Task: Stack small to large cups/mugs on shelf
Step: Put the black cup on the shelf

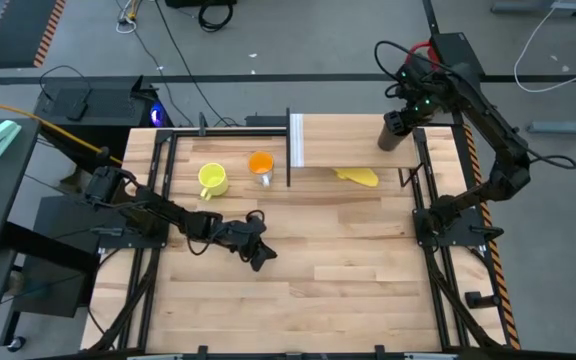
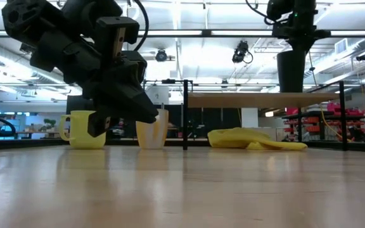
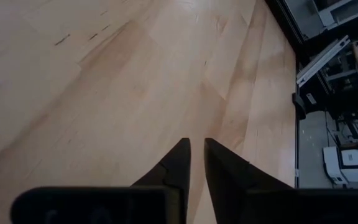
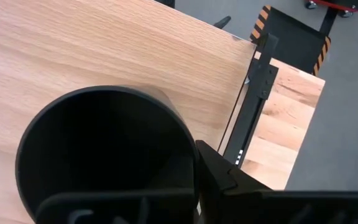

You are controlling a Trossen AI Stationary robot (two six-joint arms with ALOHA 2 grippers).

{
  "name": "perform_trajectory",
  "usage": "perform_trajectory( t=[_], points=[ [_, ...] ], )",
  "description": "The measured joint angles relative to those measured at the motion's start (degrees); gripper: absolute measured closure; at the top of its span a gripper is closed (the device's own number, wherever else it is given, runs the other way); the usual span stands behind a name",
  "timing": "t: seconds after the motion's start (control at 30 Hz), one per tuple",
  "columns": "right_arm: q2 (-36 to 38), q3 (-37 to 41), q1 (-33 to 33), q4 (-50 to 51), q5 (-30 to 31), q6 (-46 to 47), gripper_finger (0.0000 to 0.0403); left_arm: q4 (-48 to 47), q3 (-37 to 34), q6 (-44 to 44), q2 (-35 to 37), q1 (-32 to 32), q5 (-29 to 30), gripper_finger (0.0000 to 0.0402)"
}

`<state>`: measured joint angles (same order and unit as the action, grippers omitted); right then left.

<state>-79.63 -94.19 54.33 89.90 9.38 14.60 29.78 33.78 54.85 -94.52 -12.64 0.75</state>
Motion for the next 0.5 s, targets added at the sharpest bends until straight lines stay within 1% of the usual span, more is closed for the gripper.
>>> perform_trajectory(
  t=[0.2, 0.5],
  points=[
    [-0.15, 0.00, 0.00, 0.03, 0.23, 0.62, 0.0390, 0.00, 0.00, 0.00, 0.00, -0.11, -0.15, 0.0346],
    [-0.35, 0.17, 0.00, 0.18, 0.41, 1.71, 0.0348, 0.00, 0.02, -0.05, 0.00, -0.11, -0.09, 0.0345]
  ],
)
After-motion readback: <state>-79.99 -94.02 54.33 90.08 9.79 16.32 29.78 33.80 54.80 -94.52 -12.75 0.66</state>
